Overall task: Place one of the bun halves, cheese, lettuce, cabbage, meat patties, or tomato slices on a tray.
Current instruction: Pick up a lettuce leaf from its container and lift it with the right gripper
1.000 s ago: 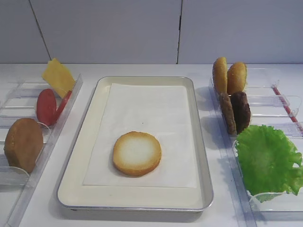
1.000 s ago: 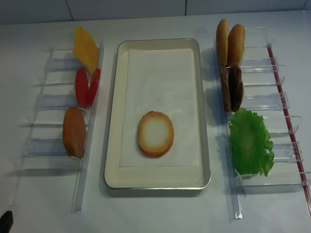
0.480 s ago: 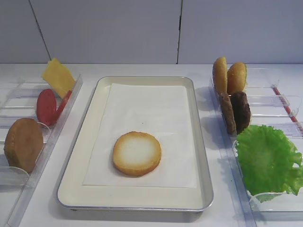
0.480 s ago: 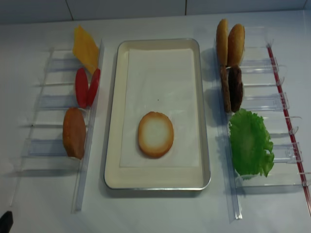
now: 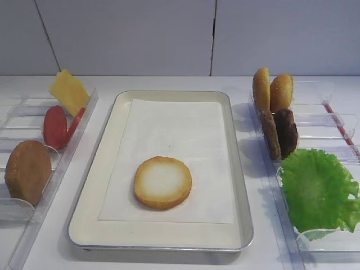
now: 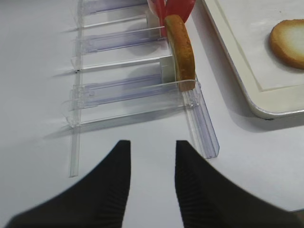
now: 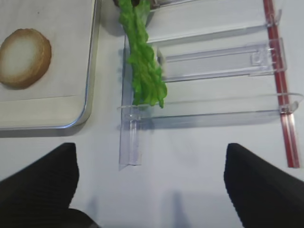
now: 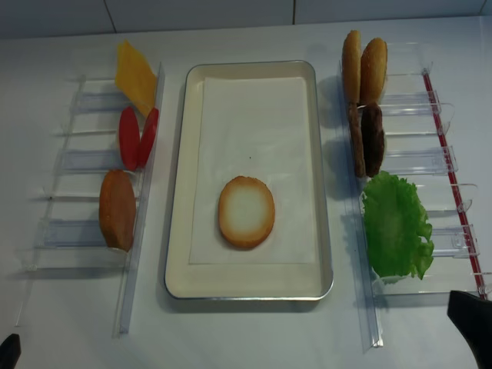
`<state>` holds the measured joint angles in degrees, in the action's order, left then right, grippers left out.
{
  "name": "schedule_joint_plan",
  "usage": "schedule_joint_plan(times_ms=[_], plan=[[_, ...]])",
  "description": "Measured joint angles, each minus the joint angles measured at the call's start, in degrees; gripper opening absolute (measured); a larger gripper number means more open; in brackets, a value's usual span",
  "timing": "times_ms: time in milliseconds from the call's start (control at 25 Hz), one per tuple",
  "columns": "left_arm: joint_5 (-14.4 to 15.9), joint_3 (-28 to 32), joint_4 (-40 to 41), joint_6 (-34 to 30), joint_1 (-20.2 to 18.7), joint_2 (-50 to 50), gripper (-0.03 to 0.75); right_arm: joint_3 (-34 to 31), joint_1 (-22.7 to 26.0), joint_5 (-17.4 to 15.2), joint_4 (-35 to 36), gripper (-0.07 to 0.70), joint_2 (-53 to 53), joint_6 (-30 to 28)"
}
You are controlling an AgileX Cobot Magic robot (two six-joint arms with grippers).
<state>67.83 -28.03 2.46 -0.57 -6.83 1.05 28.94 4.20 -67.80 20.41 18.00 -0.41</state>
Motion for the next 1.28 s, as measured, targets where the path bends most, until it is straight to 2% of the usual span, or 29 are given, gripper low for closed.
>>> schedule_joint_plan(times_ms=[160,320,480,720,1040,1280], plan=[[0.00,0.00,0.00,0.00,0.00,0.00,0.215,0.00,0.00,1.78,4.32,0.627,6.34,-1.30],[0.00,0.00,0.00,0.00,0.00,0.00,0.215,0.00,0.00,5.62,11.01,0.627,11.33,-5.81],[0.00,0.00,0.00,0.00,0.00,0.00,0.215,0.00,0.00,8.35,12.69,0.629,15.01,-8.18],[0.00,0.00,0.00,0.00,0.00,0.00,0.215,0.00,0.00,9.24,18.43,0.625,18.22,-12.57],[0.00,0.00,0.00,0.00,0.00,0.00,0.215,0.00,0.00,10.89,21.76,0.569,20.28,-17.99],[0.00,0.00,0.00,0.00,0.00,0.00,0.215,0.00,0.00,10.66,19.66,0.566,20.88,-18.79]])
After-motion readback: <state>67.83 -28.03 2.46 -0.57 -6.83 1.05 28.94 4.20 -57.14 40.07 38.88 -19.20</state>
